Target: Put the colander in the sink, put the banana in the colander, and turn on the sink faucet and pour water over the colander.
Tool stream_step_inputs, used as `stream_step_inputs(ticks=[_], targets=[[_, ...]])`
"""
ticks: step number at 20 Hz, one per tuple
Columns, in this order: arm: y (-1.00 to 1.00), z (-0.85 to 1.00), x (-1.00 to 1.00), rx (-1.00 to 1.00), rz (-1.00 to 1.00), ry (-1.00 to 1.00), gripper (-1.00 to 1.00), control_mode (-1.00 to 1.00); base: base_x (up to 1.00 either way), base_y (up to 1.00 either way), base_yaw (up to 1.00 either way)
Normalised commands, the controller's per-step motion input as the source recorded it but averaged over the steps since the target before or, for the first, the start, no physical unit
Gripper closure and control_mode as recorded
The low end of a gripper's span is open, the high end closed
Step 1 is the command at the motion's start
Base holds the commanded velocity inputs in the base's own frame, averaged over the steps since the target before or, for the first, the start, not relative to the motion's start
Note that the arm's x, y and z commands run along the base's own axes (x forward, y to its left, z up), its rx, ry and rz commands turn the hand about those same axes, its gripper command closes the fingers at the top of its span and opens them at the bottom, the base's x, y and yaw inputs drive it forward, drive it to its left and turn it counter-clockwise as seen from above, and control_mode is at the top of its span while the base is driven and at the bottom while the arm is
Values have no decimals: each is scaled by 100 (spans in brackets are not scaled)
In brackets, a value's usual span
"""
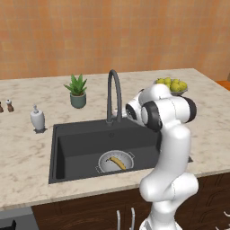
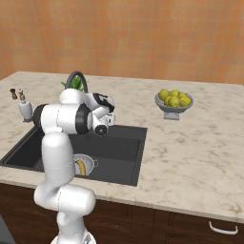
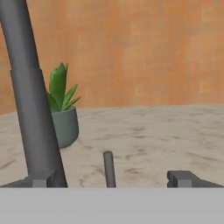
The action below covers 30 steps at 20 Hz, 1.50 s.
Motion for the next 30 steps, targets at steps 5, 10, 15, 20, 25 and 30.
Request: stream_step_inputs(ticks=[5,10,15,20,25,30], targets=[[0,-14,26,0,0,0,-100,-100,0,0,0],[0,-15,15,0,0,0,-100,-100,0,0,0],[2,-8,15,0,0,0,-100,-100,0,0,0],[0,0,7,0,0,0,-100,-100,0,0,0],[0,0,11,0,0,0,-100,-100,0,0,0],[0,-1,11,0,0,0,-100,-100,0,0,0]])
